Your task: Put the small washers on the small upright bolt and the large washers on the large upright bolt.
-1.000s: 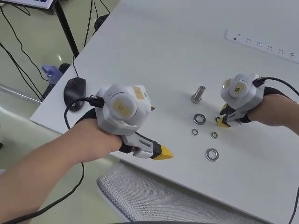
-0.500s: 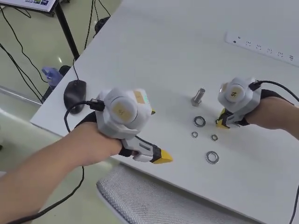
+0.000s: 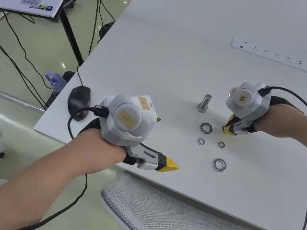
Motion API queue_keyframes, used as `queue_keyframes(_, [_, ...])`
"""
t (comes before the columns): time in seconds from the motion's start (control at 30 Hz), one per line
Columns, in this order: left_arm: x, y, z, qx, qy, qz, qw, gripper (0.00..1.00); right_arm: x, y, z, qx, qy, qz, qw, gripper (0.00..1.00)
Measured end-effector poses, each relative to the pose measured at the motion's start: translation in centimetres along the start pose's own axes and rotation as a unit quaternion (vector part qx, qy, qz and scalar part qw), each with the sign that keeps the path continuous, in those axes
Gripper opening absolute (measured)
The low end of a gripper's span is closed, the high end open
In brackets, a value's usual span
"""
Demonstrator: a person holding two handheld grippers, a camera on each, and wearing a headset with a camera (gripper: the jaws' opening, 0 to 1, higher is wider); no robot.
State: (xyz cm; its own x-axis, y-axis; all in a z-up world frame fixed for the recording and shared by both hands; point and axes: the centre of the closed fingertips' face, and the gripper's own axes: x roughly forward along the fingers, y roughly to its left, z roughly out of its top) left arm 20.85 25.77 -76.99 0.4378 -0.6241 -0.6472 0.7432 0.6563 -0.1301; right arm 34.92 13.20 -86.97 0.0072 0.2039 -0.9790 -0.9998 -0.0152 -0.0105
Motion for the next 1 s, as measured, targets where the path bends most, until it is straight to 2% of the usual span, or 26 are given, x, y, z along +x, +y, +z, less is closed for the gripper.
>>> queue_keyframes(0.37, [0.5,0.0,0.3,0.003,-0.001,-0.003,1.0000,0.74,-2.3,0.5,-0.6,0.024,-0.016,0.001,0.9996,0.13])
queue_keyframes(0.67, [1.3,0.2,1.2,0.009,-0.010,-0.008,0.9999,0.75,-4.3,0.9,-3.5,0.046,-0.014,-0.006,0.9988,0.13])
queue_keyframes(1.0, [1.8,0.9,1.8,0.013,-0.016,-0.005,0.9998,0.80,-5.7,-0.3,-5.9,0.073,-0.008,-0.022,0.9970,0.13])
